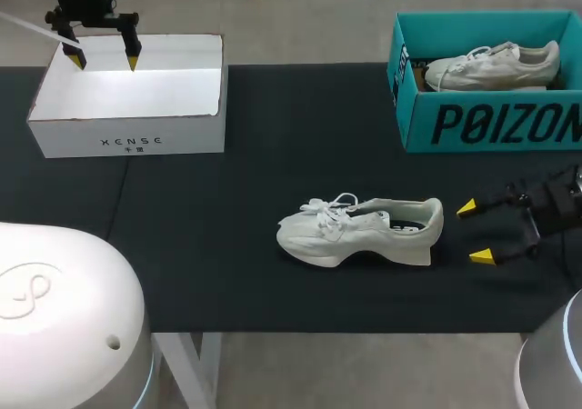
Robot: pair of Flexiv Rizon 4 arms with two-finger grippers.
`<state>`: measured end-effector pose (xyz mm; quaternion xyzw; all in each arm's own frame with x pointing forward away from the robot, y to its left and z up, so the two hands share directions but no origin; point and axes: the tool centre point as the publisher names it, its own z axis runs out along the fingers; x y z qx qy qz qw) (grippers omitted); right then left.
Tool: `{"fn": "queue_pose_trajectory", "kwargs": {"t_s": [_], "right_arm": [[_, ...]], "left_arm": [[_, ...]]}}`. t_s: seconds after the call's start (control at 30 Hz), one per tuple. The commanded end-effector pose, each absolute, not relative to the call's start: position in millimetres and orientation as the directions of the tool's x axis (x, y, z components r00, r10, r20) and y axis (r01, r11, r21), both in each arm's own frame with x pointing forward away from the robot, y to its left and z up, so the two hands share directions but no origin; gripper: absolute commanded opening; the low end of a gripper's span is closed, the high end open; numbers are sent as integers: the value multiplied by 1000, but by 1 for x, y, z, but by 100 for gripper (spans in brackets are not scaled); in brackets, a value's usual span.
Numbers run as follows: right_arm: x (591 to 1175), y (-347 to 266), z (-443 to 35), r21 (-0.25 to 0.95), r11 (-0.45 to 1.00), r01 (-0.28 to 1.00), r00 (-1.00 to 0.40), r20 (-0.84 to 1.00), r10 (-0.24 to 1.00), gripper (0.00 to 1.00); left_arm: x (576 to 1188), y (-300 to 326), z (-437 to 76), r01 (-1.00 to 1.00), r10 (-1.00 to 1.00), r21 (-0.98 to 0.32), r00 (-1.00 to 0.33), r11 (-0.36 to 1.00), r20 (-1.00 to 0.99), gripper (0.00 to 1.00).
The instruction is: Take the shoe out of the shoebox, open the shoe tongue, remove and reinsert the insole, then place the shoe into the shoebox
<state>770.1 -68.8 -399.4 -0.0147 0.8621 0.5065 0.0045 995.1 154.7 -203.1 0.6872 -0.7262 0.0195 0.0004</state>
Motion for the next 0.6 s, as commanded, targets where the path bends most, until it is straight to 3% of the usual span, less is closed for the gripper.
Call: {"fn": "queue_pose_trajectory", "kwargs": {"t_s": [0.03,0.6], "right_arm": [[777,-61,-406,880,474,-35,-999,-22,-34,100],[786,-25,-413,911,408,-61,-997,-41,-59,100]], "left_arm": [[995,155,-203,-998,-998,-28,-55,54,25,100],[995,155,-203,-998,-998,-28,-55,54,25,100]]}}
